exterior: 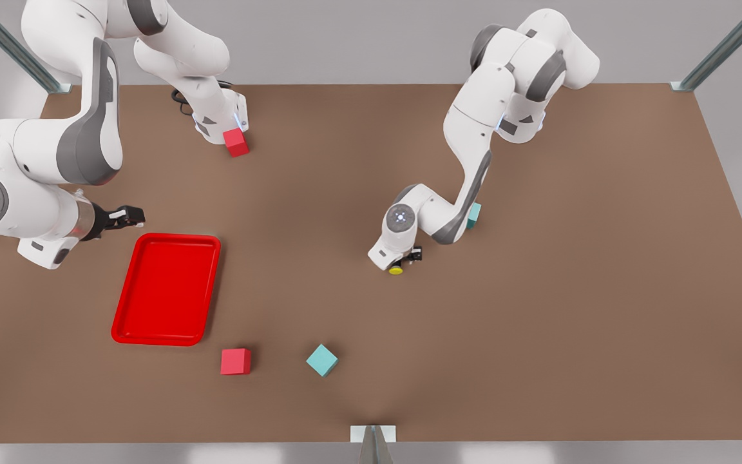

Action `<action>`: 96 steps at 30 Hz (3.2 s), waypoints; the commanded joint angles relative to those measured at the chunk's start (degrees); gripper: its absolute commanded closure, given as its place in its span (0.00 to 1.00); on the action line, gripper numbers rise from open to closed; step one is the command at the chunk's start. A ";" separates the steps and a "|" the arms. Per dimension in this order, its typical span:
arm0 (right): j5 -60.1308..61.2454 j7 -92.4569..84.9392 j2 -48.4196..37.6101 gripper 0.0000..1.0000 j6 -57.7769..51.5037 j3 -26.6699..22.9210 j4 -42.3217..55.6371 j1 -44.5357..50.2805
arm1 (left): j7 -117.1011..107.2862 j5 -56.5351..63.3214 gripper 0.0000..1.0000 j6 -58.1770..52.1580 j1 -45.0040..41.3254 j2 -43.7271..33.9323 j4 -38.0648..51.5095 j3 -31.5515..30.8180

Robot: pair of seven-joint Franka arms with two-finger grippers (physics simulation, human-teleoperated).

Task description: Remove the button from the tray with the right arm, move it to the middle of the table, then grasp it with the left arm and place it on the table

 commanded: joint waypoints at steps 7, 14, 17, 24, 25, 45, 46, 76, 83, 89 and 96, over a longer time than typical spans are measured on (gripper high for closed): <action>0.06 -4.42 -0.07 0.00 -0.21 0.00 0.02 0.09 | 4.15 0.06 0.00 -1.31 0.02 -0.86 -0.22 0.00; 0.06 -4.42 -0.16 0.00 -0.30 0.00 0.02 0.00 | 4.06 -0.03 0.23 -1.31 0.02 -0.94 -0.13 0.09; 0.06 -4.77 -0.24 0.00 -0.47 0.00 0.02 -0.09 | 4.15 0.06 0.49 -1.74 0.72 -0.94 -0.13 0.09; 0.15 -4.77 -0.07 0.00 -0.39 0.09 -0.06 -0.70 | 4.06 0.06 0.59 -2.18 0.72 -0.94 0.14 0.09; 0.06 -4.77 -0.15 0.00 -0.39 0.09 -0.06 -0.62 | 4.06 0.06 0.59 -2.27 0.72 -0.94 0.22 0.09; 0.06 -4.51 -0.07 0.00 -0.39 0.35 0.02 -0.26 | -96.56 33.80 0.59 -35.67 -15.89 -0.77 4.97 22.77; 0.06 -4.51 -0.07 0.00 -0.39 0.35 0.02 -0.26 | -103.23 37.14 0.59 -37.77 -15.98 -0.68 4.97 22.77; -0.03 -4.42 -0.07 0.00 -0.30 0.44 0.11 0.26 | -138.94 55.96 0.00 -43.14 -12.99 21.12 13.23 20.22; -0.03 -4.42 -0.07 0.00 -0.30 0.44 0.20 0.26 | -138.94 56.04 0.00 -43.23 -13.61 21.12 13.14 20.13; -0.12 -4.42 -0.07 0.00 -0.30 0.44 0.20 0.18 | -138.06 56.39 0.00 -43.40 -13.70 21.03 13.23 20.22; -0.12 -4.24 -0.07 0.00 -0.30 0.44 0.20 0.26 | -137.18 57.10 0.00 -43.32 -13.61 21.03 13.23 20.22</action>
